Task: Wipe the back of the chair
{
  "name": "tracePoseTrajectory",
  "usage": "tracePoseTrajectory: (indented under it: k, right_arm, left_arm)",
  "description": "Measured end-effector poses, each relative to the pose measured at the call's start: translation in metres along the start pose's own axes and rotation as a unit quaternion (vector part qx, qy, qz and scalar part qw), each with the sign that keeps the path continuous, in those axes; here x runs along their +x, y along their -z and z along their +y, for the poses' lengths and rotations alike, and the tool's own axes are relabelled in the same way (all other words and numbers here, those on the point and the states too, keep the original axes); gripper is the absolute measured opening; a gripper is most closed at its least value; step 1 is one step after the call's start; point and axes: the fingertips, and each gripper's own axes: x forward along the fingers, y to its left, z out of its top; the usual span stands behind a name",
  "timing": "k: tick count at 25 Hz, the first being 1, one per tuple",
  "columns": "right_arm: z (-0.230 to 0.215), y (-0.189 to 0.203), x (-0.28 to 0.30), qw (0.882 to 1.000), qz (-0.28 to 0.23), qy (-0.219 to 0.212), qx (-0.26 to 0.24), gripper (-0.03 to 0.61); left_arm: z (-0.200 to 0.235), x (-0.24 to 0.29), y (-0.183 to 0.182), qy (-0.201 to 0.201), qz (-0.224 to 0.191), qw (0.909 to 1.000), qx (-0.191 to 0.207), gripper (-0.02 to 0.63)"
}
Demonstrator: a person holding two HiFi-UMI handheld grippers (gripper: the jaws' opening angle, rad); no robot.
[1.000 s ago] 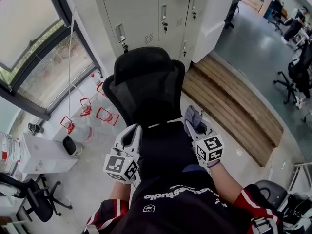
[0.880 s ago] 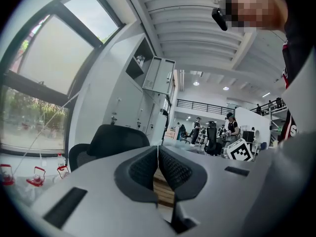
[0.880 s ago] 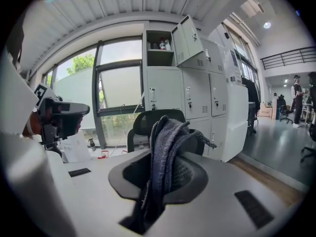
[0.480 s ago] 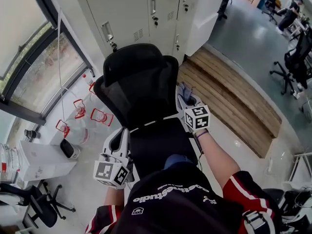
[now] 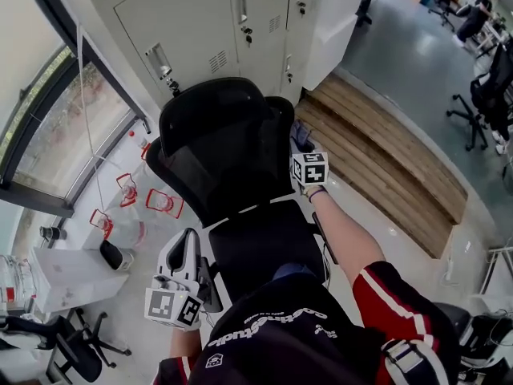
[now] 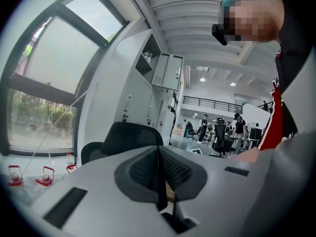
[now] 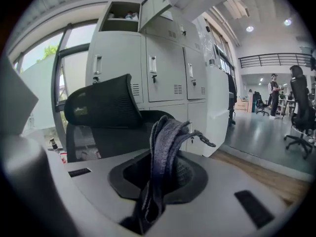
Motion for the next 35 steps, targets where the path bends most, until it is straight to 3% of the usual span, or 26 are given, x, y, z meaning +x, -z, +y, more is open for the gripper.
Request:
tracePoseTrajectory:
  k: [8, 15, 21, 28, 35]
  right_arm:
    - [-0.011, 0.001, 0.059, 1.000, 0.017, 0.022, -0.005, 0.072]
    - [0.012, -0.002, 0.077, 0.999, 0.024, 0.027, -0.014, 0.072]
    - [0.059, -0.002, 0.083, 0.999, 0.031, -0.006, -0.039, 0.071]
    - [0.112, -0.004, 0.092, 0.999, 0.030, -0.028, -0.031, 0.071]
    - [0.182, -0.001, 0.096, 0.995, 0.031, -0.080, -0.048, 0.071]
  left_arm:
    - [0.015, -0.012, 0.012, -0.035, 0.012, 0.9993, -0.011, 0.026]
    - [0.034, -0.030, 0.016, -0.068, 0.003, 0.9972, -0.032, 0.026]
    - [0.040, -0.042, 0.010, -0.081, -0.010, 0.9961, -0.036, 0.028]
    - [0.052, -0.060, 0.007, -0.102, -0.017, 0.9940, -0.036, 0.028]
    - [0.063, -0.082, 0.007, -0.122, -0.024, 0.9913, -0.042, 0.026]
